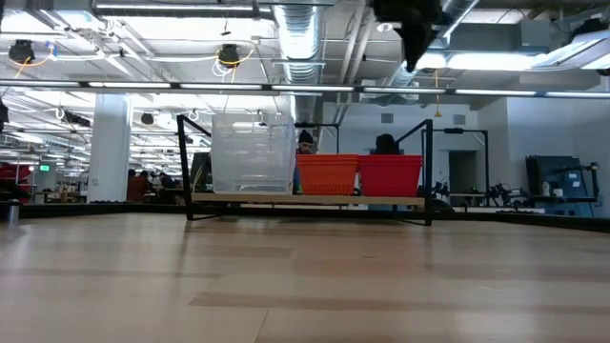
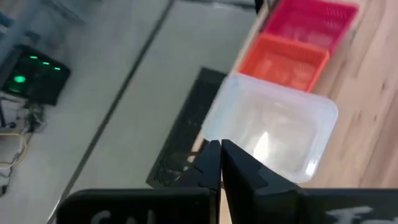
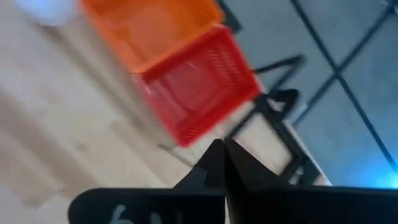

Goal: Stack baskets on shelf by color
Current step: Adjust the stacked bins on the shelf

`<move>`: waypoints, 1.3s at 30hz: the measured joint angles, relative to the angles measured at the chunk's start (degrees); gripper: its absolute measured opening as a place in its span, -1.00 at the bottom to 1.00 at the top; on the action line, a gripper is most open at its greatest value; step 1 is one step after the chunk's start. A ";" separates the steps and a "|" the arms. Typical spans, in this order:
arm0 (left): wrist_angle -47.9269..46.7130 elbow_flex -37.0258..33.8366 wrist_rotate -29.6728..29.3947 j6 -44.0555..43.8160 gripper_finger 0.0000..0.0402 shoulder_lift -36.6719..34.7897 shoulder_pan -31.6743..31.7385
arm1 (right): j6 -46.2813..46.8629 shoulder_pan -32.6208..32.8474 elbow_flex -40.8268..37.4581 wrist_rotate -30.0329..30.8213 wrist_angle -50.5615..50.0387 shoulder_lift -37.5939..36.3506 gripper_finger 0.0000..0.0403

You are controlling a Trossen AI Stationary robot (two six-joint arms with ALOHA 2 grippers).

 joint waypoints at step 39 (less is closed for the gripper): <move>0.06 -32.36 -1.87 -17.27 -1.00 -25.25 -5.86 | 16.01 -26.90 -71.73 -22.33 73.58 -31.38 -1.00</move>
